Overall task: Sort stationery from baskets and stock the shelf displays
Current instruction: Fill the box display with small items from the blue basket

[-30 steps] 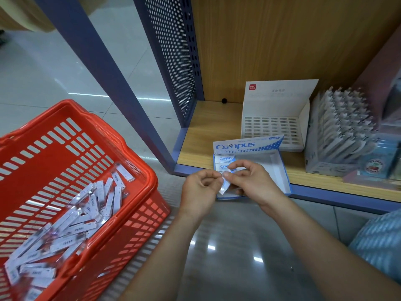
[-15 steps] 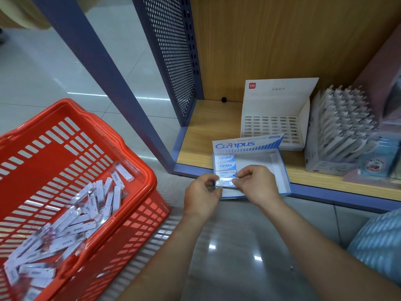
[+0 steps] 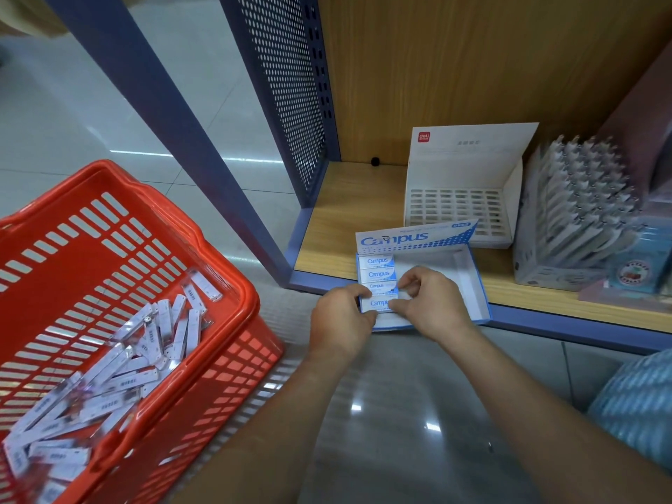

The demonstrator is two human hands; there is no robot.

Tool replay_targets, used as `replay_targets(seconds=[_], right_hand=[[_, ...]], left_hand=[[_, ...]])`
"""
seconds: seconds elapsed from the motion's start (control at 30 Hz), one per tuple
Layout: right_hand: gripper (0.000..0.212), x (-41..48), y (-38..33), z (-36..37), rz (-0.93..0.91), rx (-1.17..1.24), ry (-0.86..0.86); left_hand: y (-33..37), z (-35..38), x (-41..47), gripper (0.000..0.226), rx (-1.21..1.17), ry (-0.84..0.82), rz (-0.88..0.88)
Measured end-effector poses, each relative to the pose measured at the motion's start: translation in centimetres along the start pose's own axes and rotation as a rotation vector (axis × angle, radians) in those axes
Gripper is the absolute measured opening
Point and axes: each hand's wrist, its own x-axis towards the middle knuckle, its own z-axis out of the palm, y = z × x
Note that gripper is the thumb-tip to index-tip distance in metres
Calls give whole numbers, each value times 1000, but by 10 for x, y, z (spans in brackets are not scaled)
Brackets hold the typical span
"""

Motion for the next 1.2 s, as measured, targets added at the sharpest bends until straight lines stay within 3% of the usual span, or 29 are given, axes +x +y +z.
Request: replay_targets(seconds=[0.1,0.3,0.47,0.63,0.77,0.83,1.0,1.2], right_hand=[[41,0,1,-2,-62,-27,-16],[33,-1,4,4,-98,-40,-7],[40,-8,-2,2,-128,-142,-11],[38,-33,-32,-22,-203,-70,133],[40,-56,-73,-57,-294,-68,166],[40,-69,-90,-84,-349,-61,214],[24,-98,-91,-173,-383,102,417],[21,-139,-11,-241,-189,203,593]], left_hand=[[0,1,2,35,14,0,3],[-1,1,2,46,-19,4,-9],[5,-6,7,57,-10,-50,11],[30,-26,11,38,-25,40,57],[56,-43,1,21,-268,122,192],[73,-52,-5,26,-384,132,240],[138,-61,-31,31,-532,-78,366],[212,-23,-95,17,-243,-339,681]])
